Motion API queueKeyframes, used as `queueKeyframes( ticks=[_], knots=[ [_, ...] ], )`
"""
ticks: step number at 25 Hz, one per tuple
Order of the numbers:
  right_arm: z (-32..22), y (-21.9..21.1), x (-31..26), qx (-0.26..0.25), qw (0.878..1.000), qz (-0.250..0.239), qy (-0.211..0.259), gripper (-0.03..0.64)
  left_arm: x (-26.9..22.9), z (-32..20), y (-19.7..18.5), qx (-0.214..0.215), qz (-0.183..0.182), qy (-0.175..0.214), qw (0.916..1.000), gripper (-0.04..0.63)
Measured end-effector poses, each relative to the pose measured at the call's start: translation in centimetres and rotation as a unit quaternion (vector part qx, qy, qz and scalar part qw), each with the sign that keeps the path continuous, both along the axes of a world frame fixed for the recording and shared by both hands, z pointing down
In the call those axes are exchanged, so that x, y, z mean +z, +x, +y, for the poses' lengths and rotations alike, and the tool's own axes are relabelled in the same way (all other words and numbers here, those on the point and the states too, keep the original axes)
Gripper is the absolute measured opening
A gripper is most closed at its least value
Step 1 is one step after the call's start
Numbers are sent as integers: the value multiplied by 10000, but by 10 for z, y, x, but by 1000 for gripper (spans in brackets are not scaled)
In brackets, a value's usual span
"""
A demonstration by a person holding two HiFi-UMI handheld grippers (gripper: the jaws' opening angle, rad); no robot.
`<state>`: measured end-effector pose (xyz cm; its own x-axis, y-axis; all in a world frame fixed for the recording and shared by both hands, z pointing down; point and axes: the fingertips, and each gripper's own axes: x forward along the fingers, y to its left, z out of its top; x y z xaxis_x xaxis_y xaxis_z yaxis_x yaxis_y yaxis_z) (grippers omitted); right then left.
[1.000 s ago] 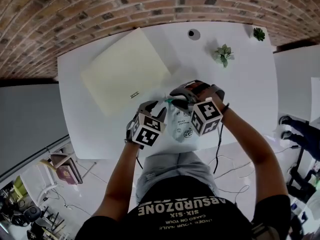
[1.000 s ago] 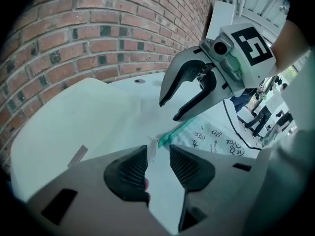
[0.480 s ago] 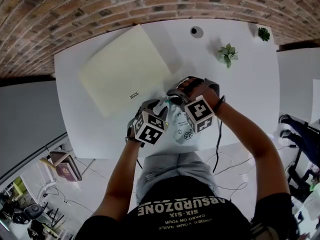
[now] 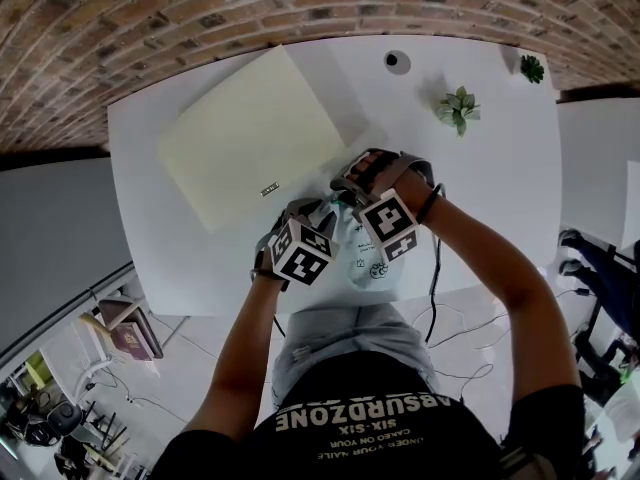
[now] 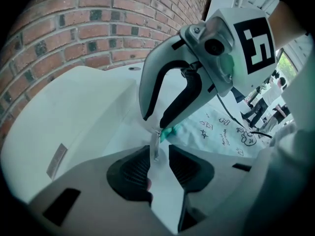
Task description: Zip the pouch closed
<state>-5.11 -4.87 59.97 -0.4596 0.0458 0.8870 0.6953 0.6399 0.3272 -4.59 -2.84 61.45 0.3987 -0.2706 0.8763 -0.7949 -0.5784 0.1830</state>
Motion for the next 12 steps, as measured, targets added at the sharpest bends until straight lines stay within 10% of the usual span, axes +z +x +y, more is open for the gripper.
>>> queueKeyframes(
  ticks=[12],
  knots=[
    [0,-3,7,-405,9986,269,194,95,5,-3,-2,146,-311,56,9994,43]
  ],
)
